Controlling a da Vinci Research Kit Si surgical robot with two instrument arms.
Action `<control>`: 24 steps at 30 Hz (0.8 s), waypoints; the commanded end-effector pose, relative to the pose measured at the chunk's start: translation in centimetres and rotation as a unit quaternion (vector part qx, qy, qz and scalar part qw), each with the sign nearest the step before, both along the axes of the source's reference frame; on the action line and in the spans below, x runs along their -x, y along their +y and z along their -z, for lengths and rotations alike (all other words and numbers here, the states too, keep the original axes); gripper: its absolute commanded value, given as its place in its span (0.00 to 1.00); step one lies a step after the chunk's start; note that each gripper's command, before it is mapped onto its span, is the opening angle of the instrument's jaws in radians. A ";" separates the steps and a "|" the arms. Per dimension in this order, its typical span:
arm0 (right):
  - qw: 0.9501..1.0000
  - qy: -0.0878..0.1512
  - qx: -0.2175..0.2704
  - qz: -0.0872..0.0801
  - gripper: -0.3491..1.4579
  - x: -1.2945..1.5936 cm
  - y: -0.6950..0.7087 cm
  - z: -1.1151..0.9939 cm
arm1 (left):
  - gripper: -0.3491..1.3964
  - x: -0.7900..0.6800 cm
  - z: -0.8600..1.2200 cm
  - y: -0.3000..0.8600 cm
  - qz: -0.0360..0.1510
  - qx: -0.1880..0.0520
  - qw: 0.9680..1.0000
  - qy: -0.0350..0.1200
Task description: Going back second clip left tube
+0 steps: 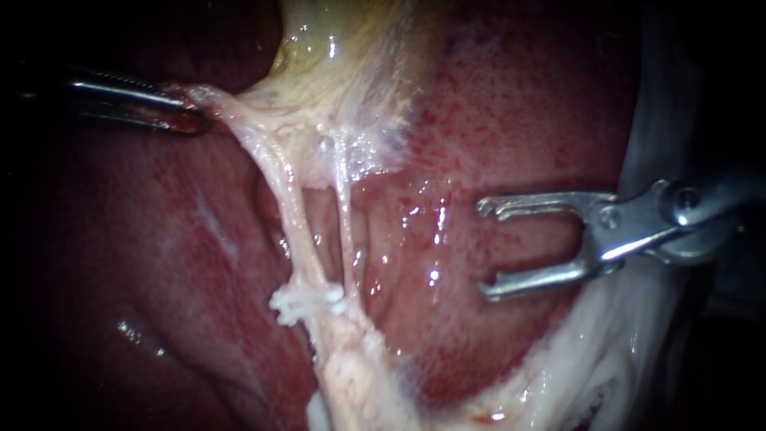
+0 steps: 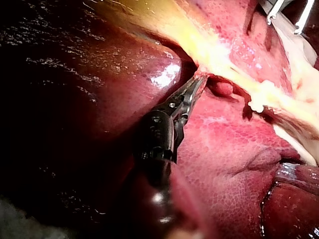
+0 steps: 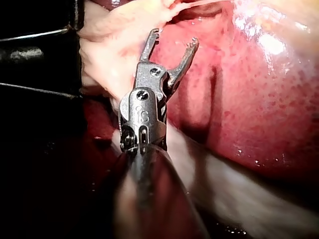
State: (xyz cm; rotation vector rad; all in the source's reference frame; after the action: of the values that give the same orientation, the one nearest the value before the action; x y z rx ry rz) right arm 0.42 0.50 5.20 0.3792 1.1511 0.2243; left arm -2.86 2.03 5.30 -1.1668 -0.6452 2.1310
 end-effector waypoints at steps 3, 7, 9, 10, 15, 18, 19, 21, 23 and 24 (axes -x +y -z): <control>1.000 -0.001 0.000 -0.001 0.47 0.03 0.00 -0.01 | 0.00 0.03 -0.03 -0.02 0.001 0.001 1.000 0.001; 1.000 -0.001 0.000 0.000 0.47 0.02 -0.02 -0.02 | 0.00 0.13 -0.17 -0.08 0.002 0.005 1.000 0.003; 1.000 0.000 0.000 0.001 0.47 0.02 -0.02 -0.02 | 0.00 0.20 -0.28 -0.13 -0.002 0.008 1.000 0.001; 1.000 0.000 0.000 0.002 0.47 0.02 -0.02 -0.02 | 0.00 0.23 -0.32 -0.14 -0.003 0.008 1.000 -0.001; 1.000 0.002 0.002 0.004 0.47 0.02 -0.02 -0.02 | 0.00 0.36 -0.50 -0.19 -0.007 0.005 1.000 -0.001; 1.000 0.002 0.002 0.004 0.47 0.03 -0.03 -0.01 | 0.00 0.37 -0.50 -0.19 -0.007 0.006 1.000 -0.001; 1.000 0.002 0.002 0.004 0.47 0.03 -0.03 -0.01 | 0.00 0.37 -0.50 -0.19 -0.007 0.006 1.000 -0.001; 1.000 0.002 0.002 0.004 0.47 0.03 -0.03 -0.01 | 0.00 0.38 -0.50 -0.19 -0.007 0.006 1.000 -0.001; 1.000 0.002 0.002 0.005 0.47 0.03 -0.03 -0.01 | 0.00 0.38 -0.50 -0.19 -0.007 0.006 1.000 -0.001; 1.000 0.003 0.001 0.006 0.47 0.02 -0.03 0.00 | 0.00 0.38 -0.50 -0.19 -0.007 0.006 1.000 -0.001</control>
State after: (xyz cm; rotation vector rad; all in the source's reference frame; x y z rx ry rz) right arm 0.40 0.46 5.20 0.3848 1.1545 0.2116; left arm -3.24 1.84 5.80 -1.1742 -0.6446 2.1481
